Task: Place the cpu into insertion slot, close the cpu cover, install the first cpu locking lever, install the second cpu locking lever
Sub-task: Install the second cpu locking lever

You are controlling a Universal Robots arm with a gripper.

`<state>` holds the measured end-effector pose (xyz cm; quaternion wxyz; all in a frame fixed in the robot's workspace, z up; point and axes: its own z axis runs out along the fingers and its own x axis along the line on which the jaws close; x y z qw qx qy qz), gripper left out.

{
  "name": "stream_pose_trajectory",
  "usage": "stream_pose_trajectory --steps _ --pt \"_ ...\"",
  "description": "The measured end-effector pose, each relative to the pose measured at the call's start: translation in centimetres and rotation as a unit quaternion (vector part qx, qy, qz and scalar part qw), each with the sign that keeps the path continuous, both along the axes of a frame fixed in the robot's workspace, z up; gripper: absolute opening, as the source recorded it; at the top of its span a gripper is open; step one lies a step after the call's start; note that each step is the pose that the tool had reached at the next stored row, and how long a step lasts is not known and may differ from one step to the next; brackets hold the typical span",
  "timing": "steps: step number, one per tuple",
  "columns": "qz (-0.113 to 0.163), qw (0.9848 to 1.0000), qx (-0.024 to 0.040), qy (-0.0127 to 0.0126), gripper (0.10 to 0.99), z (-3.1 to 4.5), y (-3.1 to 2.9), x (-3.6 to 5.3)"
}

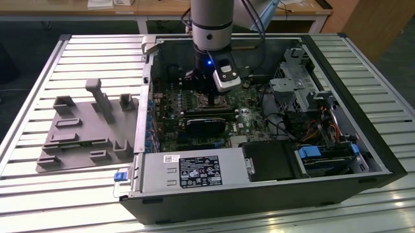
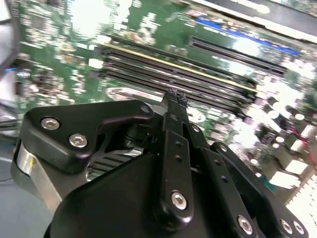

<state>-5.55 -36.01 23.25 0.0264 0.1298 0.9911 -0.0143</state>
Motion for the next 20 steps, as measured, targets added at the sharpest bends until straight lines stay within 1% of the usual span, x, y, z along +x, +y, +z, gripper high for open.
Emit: stream_pose_trajectory --steps 2,3,8,9,15,20 --pt "0.0 0.9998 0.0 0.0175 0.102 -0.04 -0.01 0.02" --pt "0.0 0.9998 -0.0002 0.02 0.102 -0.03 -0.01 0.02" --pt "0.0 0.9998 0.0001 0.0206 0.102 -0.04 -0.01 0.03" --pt "0.0 0.9998 0.0015 0.0206 0.102 -0.06 -0.02 0.03" --pt "0.004 0.9994 0.0264 0.0204 0.102 -0.36 -0.3 0.0" --pt "0.006 0.9988 0.0434 0.0202 0.102 -0.65 -0.81 -0.02"
